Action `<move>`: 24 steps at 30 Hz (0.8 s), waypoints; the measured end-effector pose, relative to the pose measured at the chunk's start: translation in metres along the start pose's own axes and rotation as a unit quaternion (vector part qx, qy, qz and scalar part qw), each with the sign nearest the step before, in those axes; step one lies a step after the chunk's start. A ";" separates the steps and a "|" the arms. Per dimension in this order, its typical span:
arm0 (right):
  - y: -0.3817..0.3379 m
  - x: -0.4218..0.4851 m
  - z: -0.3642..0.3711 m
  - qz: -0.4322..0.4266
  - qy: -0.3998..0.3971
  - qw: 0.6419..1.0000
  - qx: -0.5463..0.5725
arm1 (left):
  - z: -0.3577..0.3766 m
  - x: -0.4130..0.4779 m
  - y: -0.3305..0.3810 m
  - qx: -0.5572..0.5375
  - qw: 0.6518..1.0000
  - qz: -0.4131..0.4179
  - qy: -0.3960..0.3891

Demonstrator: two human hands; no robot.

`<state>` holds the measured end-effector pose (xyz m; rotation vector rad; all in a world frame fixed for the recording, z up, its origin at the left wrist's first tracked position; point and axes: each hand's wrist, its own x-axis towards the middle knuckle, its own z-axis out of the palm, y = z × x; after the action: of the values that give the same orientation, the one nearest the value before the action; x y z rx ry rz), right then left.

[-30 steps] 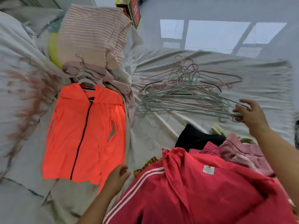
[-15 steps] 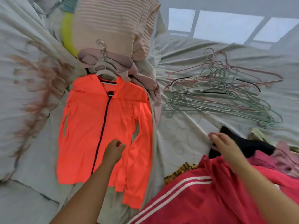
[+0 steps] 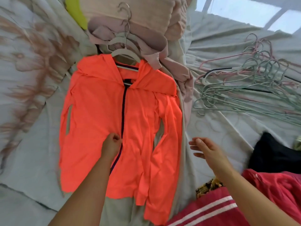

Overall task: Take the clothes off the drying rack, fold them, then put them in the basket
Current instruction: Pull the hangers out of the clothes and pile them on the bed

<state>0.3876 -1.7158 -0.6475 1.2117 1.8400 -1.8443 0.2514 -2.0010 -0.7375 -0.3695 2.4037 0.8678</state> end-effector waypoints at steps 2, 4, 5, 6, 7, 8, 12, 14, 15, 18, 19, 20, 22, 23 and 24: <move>-0.007 0.001 0.016 0.005 -0.010 1.000 0.008 | -0.004 -0.024 0.010 -0.109 0.990 0.009 -0.091; -0.014 0.002 0.031 0.009 -0.020 1.000 0.015 | -0.010 -0.062 0.020 -0.160 0.958 0.044 -0.233; -0.017 0.002 0.038 0.010 -0.023 1.000 0.018 | -0.013 -0.082 0.024 -0.148 0.935 0.069 -0.314; -0.020 0.001 0.045 0.012 -0.023 0.999 0.018 | -0.016 -0.103 0.027 -0.128 0.906 0.091 -0.393; -0.022 0.001 0.051 0.014 -0.024 0.999 0.019 | -0.016 -0.123 0.026 -0.097 0.875 0.109 -0.461; -0.024 0.001 0.057 0.017 -0.027 0.999 0.023 | -0.013 -0.144 0.027 -0.058 0.847 0.126 -0.514; -0.022 -0.006 0.075 0.075 -0.064 0.995 0.021 | -0.008 -0.172 0.020 0.078 0.820 0.120 -0.554; -0.017 -0.013 0.076 0.105 -0.089 0.990 0.008 | -0.008 -0.146 0.020 -0.009 0.869 0.107 -0.483; -0.015 -0.016 0.074 0.115 -0.097 0.989 -0.003 | -0.011 -0.124 0.021 -0.061 0.912 0.075 -0.399; -0.009 -0.025 0.063 0.127 -0.089 0.988 -0.025 | -0.033 -0.049 0.033 -0.068 0.992 0.094 -0.039; -0.006 -0.027 0.059 0.130 -0.080 0.988 -0.023 | -0.040 -0.025 0.036 -0.007 0.992 0.117 0.046; -0.003 -0.029 0.055 0.134 -0.070 0.988 -0.020 | -0.047 -0.002 0.038 0.061 0.987 0.118 0.094; 0.005 -0.034 0.049 0.140 -0.054 0.988 -0.020 | -0.052 0.030 0.039 0.144 0.982 0.083 0.085; 0.009 -0.037 0.047 0.140 -0.049 0.989 -0.024 | -0.051 0.038 0.039 0.164 0.982 0.069 0.058; 0.012 -0.040 0.045 0.139 -0.045 0.989 -0.026 | -0.049 0.043 0.039 0.187 0.980 0.062 0.037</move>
<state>0.4046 -1.7739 -0.6351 1.2718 1.5705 -1.6594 0.1803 -2.0062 -0.7116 -0.1094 2.6113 0.4398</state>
